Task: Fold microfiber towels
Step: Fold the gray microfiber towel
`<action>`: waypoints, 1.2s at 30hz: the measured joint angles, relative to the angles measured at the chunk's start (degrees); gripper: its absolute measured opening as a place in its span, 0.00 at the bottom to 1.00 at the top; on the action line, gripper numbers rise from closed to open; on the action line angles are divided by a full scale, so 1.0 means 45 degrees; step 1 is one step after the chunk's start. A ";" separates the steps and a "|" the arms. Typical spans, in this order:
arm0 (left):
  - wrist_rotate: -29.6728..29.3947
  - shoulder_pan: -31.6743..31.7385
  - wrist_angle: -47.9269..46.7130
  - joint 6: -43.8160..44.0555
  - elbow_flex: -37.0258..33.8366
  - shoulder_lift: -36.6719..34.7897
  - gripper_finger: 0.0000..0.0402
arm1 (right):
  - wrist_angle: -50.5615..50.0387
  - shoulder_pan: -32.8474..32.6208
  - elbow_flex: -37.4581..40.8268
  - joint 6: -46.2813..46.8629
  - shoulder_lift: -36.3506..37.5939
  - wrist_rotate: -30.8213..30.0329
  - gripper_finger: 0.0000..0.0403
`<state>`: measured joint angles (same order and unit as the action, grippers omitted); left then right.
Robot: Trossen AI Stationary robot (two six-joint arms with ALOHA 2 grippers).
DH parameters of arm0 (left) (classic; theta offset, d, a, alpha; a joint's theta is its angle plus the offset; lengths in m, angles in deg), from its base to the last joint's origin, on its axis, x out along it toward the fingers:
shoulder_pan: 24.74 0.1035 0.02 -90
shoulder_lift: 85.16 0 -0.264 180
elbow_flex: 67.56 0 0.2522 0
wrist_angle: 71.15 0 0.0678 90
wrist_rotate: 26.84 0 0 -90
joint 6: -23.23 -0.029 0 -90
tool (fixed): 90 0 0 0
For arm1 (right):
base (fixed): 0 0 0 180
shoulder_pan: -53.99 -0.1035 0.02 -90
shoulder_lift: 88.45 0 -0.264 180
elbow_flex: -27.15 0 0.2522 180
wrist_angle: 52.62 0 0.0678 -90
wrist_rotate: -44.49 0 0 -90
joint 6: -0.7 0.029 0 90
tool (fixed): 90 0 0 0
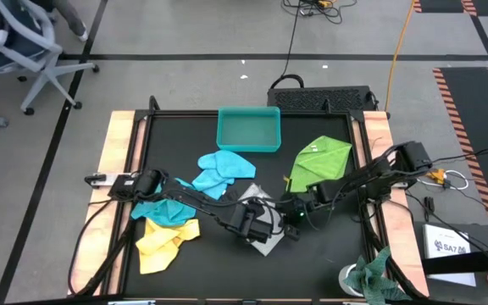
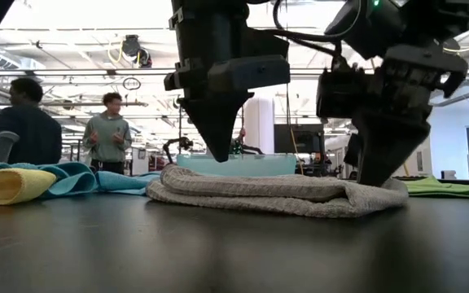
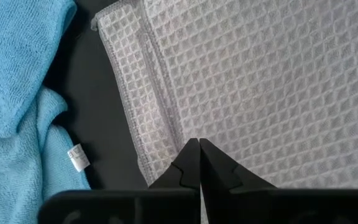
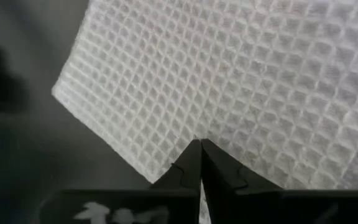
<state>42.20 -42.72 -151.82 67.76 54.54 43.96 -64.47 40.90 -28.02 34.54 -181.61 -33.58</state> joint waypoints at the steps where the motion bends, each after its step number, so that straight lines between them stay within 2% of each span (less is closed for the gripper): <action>1: -0.0030 0.0000 0.0003 -0.0015 0.0000 0.0000 0.00 | 0.0025 -0.0035 -0.0012 -0.0003 -0.0098 0.0002 0.00; 7: -0.0276 0.0000 0.0321 -0.0358 0.0010 0.0400 0.00 | -0.0841 -0.0105 -0.0053 -0.0528 -0.0125 -0.0041 0.00; 14: -0.0083 0.0000 0.0995 -0.0252 -0.0049 0.1003 0.00 | -0.2131 0.0052 -0.0005 -0.1021 0.0640 0.0059 0.00; 22: 0.0574 -0.0286 0.2183 0.0732 -0.0029 0.1151 0.00 | -0.3886 0.0219 0.0002 -0.2565 0.1229 -0.0126 0.00; 30: 0.1286 -0.1110 0.2744 0.2328 -0.0024 0.1151 0.00 | -0.3569 0.1129 0.0000 -0.4303 0.1217 -0.0647 0.00; 33: 0.1277 -0.1403 0.2702 0.2839 -0.0024 0.1109 0.00 | -0.3276 0.1445 0.0001 -0.4215 0.1201 -0.0061 0.00; 36: 0.1095 -0.1546 0.2470 0.3283 -0.0053 0.0942 0.00 | -0.2662 0.1515 0.0018 -0.3609 0.1201 0.1420 0.00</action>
<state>47.13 -49.67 -140.71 82.53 54.30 48.20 -76.45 47.71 -27.94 18.30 -176.20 -27.19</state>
